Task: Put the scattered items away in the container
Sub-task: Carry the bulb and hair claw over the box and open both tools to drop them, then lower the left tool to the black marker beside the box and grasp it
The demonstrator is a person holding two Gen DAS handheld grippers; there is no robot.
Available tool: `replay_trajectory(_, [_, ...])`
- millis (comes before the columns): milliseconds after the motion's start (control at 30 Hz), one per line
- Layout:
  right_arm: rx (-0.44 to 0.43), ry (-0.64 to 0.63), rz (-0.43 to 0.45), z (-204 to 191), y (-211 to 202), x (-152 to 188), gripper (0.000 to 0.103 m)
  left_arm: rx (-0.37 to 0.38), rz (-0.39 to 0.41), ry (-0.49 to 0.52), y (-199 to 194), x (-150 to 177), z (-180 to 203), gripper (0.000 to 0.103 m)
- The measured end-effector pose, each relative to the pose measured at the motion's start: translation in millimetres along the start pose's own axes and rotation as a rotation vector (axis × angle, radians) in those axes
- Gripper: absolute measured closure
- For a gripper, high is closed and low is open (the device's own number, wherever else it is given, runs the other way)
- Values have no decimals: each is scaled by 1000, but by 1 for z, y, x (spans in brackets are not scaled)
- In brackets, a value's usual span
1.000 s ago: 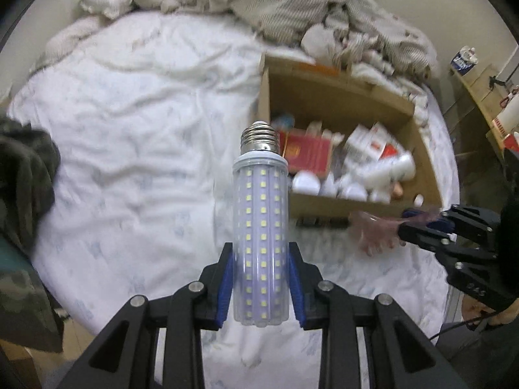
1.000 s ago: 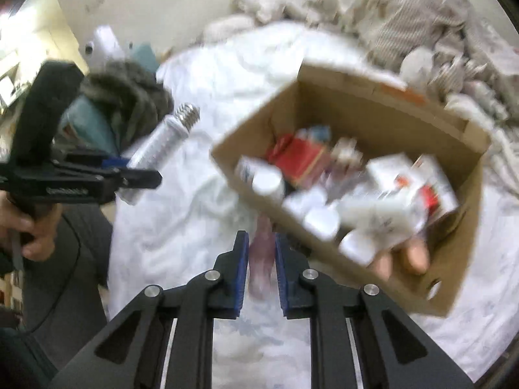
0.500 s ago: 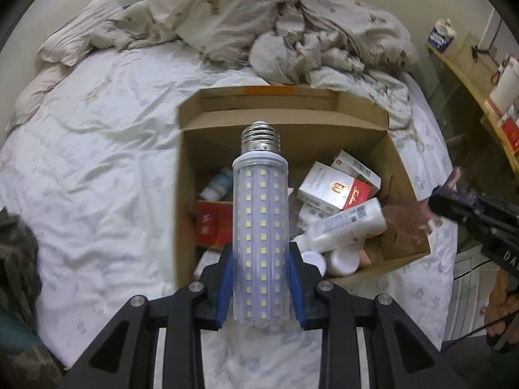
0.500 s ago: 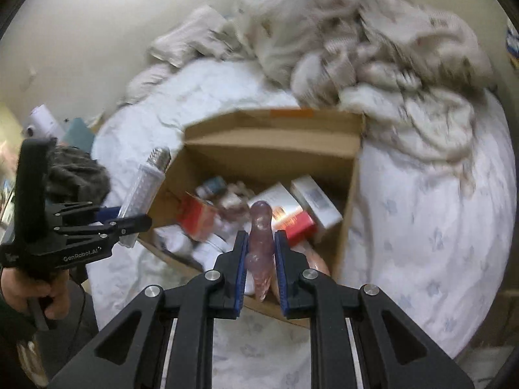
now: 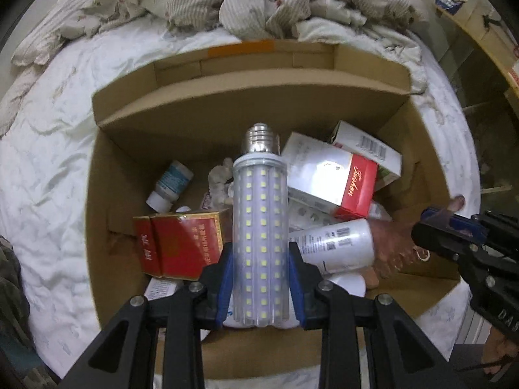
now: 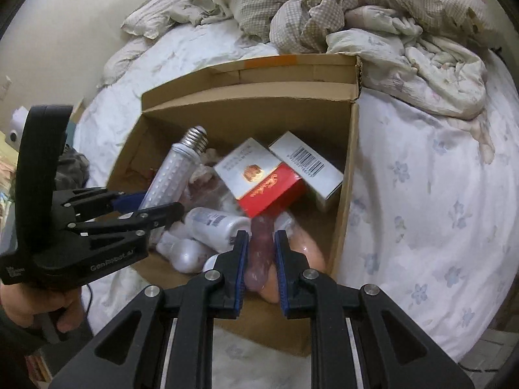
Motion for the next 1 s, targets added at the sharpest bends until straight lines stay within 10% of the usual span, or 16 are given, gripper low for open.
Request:
replay_trajectory(267, [118,12,45,0,-11,-7,79,14,41,-32,-16,13,-11,42])
replay_trajectory(733, [69,79,126,-2,-52,0,76,195,136,-110,-42,119,-23,23])
replay_trajectory(833, [72,100,128,-5,-58,5,49,167,63,-118,-11,128,-12,23])
replay_trajectory(867, [79,115,131,-5,-61,8,25,157,56,-126,-4,128,-10,23])
replay_trajectory(1000, [21,122,179,-9,-84,17,19,1,104,-137,25,121,1,23])
Point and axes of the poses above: each gripper's, at about its wrist camera, not at the fingertips, and y roughly the way its jaws point, z to its right, x to its underside, the point moved 3 cm from there along y, roughly the way its jaws point, and after that the axes turned 14 degrees about -z, right-handed, at the moved point
